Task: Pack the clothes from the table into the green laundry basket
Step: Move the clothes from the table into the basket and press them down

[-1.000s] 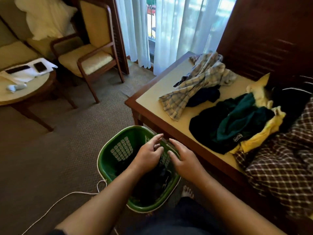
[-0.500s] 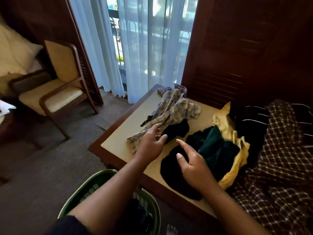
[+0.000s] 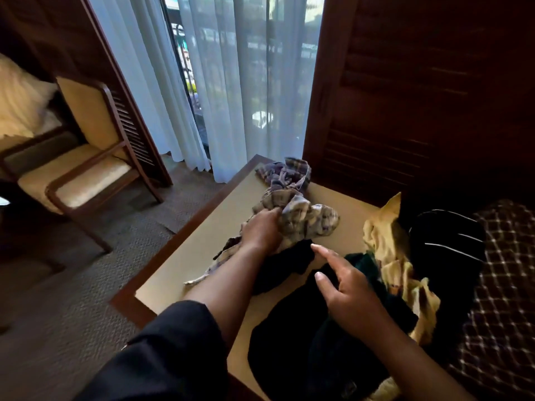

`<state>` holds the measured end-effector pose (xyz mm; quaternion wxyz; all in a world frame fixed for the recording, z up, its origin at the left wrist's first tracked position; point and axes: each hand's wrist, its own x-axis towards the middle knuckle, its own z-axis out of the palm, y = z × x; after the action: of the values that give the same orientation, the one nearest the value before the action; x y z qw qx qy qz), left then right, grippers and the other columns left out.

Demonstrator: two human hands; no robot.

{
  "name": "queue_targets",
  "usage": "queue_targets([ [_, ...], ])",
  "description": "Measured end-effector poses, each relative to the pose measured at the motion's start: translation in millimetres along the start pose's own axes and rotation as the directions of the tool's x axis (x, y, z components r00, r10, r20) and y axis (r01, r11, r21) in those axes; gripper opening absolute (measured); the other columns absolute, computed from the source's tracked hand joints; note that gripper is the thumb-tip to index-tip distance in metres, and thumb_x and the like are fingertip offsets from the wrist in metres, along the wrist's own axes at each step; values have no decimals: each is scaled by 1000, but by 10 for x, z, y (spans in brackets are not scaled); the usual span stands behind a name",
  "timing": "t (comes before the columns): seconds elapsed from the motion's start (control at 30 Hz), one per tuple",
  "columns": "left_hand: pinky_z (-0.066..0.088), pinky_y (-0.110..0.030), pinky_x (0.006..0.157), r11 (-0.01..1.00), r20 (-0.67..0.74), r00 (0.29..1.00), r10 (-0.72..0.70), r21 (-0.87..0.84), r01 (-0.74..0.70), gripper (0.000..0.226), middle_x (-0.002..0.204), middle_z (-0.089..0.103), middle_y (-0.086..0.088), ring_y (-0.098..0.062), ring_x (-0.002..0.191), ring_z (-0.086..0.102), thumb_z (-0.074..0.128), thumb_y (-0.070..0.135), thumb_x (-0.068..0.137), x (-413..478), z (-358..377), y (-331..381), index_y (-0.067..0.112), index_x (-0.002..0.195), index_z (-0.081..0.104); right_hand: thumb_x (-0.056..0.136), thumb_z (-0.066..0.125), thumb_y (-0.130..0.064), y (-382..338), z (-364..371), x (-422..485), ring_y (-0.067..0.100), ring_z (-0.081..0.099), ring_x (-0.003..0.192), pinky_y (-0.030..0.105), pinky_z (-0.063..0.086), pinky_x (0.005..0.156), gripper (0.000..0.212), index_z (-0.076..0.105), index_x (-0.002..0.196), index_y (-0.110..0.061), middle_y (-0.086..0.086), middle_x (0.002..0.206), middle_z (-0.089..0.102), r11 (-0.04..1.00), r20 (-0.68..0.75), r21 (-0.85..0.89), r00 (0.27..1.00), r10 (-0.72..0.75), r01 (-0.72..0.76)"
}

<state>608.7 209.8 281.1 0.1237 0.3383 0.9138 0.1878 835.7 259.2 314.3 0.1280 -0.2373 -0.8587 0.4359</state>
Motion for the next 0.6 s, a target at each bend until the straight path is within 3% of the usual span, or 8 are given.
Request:
queue_targets([
  [0.07,52,-32,83,980,-77,997,-17,-200,1,45,113,74,-4,-28,106,68,65,6,77,-57,-147,50,28,115,74,96,61,-12,29,-86,23,-8,41,136,0,25,107,53,51,145,-31,-20,144,50,1000,-15,-20,1000,-17,16],
  [0.17,56,-23,88,866,-113,994,-3,-497,-54,42,104,78,-1,-18,99,70,67,-2,74,-303,-515,251,21,107,81,89,66,-1,182,-199,181,-2,46,130,3,28,107,59,55,142,-23,-15,137,53,998,-133,-43,990,-50,45],
  [0.23,50,-13,85,793,-58,988,143,-591,-150,38,105,76,2,-12,98,68,74,-8,78,-603,-824,432,15,109,81,80,75,-10,304,-249,381,8,49,128,23,39,111,64,53,138,-26,-10,137,53,999,-176,-50,984,-17,8],
  [0.3,52,-21,93,699,47,930,364,-673,-240,38,108,75,4,-11,102,68,78,-7,76,-875,-1076,488,12,109,80,72,83,-34,432,-176,552,24,56,126,45,46,106,69,54,133,-23,3,134,58,995,-196,-83,980,40,-58],
  [0.4,54,-29,89,522,181,824,537,-839,-156,44,105,73,-1,-16,101,68,77,-11,67,-1205,-1186,372,10,106,80,87,72,-36,448,-4,619,32,60,121,42,50,94,73,35,148,-25,13,135,57,974,-88,53,970,225,-221],
  [0.5,56,-31,80,458,94,924,371,-884,-94,47,103,76,-6,-20,96,71,82,-7,64,-1353,-1128,116,15,106,78,93,66,-25,146,187,566,2,64,107,10,45,86,34,53,123,-30,-9,112,64,940,-102,333,988,114,-74],
  [0.53,57,-33,81,475,51,962,268,-876,-86,58,111,75,-7,-22,102,71,85,-2,64,-1364,-1094,9,18,118,72,91,68,-21,-35,237,501,-10,62,101,5,43,83,29,57,116,-28,-17,106,64,912,-127,410,990,68,-10],
  [0.6,57,-31,84,600,22,993,120,-798,-55,92,123,67,-3,-15,114,66,90,3,66,-1385,-1022,-234,29,145,50,82,71,-30,-355,317,333,-13,61,105,9,44,89,38,59,117,-25,-24,108,68,800,-165,582,984,-64,149],
])
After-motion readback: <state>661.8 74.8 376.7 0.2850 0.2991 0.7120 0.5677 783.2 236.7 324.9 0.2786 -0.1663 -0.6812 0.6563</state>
